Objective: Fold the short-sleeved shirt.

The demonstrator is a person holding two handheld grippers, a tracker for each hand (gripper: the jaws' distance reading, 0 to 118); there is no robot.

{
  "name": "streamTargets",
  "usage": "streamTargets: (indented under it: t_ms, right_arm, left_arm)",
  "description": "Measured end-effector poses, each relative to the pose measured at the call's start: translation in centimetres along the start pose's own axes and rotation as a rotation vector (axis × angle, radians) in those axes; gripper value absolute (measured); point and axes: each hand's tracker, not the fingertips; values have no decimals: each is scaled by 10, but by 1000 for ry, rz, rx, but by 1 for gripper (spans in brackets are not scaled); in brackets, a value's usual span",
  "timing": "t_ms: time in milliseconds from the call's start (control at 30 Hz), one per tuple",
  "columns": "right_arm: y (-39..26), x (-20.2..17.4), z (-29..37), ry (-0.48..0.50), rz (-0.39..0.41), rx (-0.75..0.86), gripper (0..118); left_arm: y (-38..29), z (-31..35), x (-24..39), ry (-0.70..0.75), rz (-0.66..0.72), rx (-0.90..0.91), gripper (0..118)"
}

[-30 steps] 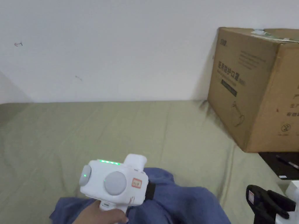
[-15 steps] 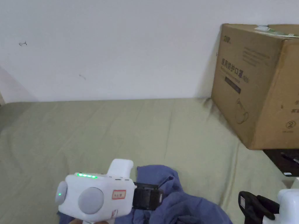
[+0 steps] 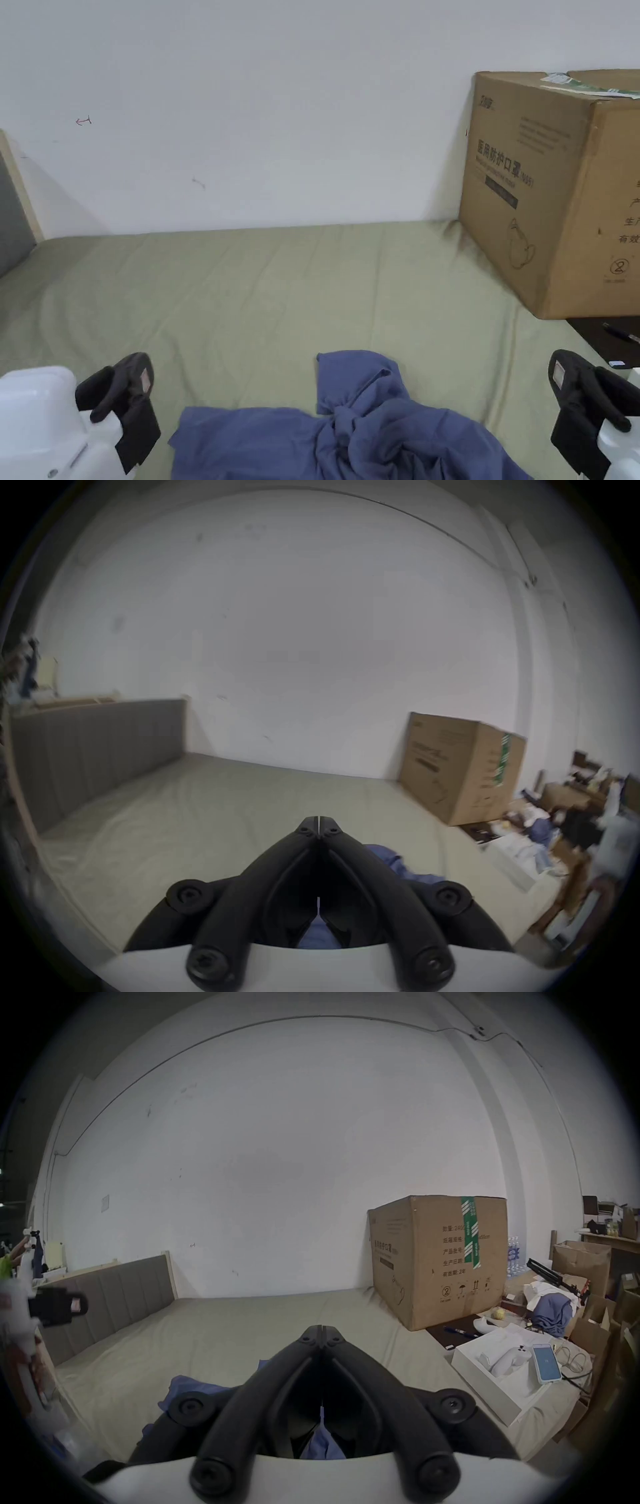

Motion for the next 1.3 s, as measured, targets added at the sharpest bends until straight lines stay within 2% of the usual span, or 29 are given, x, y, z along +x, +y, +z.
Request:
streamTargets:
  t_ms: [67,233,367,433,533,700,733,833,867,933,1033,1133,1200,1233,1300]
  right_arm:
    - [1,-1,4,-3,-2,-1,0]
    - [2,-4,7,0,12,-14,0]
    - [5,-5,-1,16,17,-29,0]
    - [6,-6,-9,27,24,-39,0]
    - [5,-7,-20,40,37,-53,0]
    - [-9,-9,-37,69,36,-87,0]
    - [-12,-10,-42,71,47,-107,0]
    - [-21,-10,-58,83,65,-143,0]
    - [-24,-9,-63,83,68,-152,0]
    - [-29,-7,-73,86,65,-177,0]
    - [-38,-4,-87,88,58,-216,0]
    - [-48,-4,-99,92,58,-247,0]
    - [-54,-6,-106,91,60,-265,0]
    - [-57,-7,-108,91,54,-275,0]
    - [-62,-9,-111,101,40,-289,0]
  left_arm:
    - [-7,8,-6,-40,13,-19,0]
    - [-14,11,-7,-4,-7,-46,0]
    - [3,-16,-13,-9,6,-94,0]
    - [19,-53,-18,-26,-16,-220,0]
    - [24,-135,-31,-66,-21,-592,0]
    - [-26,-246,-55,-68,-11,-837,0]
    - [-40,-261,-59,-71,11,-869,5]
    - [-76,-302,-69,-68,58,-967,103]
    - [-87,-311,-72,-33,59,-975,118]
    - [-98,-328,-75,-27,72,-943,116]
    - [-121,-345,-85,10,148,-984,116]
    - [-138,-361,-87,28,161,-1054,115]
    - [-145,-361,-90,26,166,-1075,103]
    - [-146,-358,-89,77,159,-1064,96]
    - [-143,-355,-91,91,160,-1035,78]
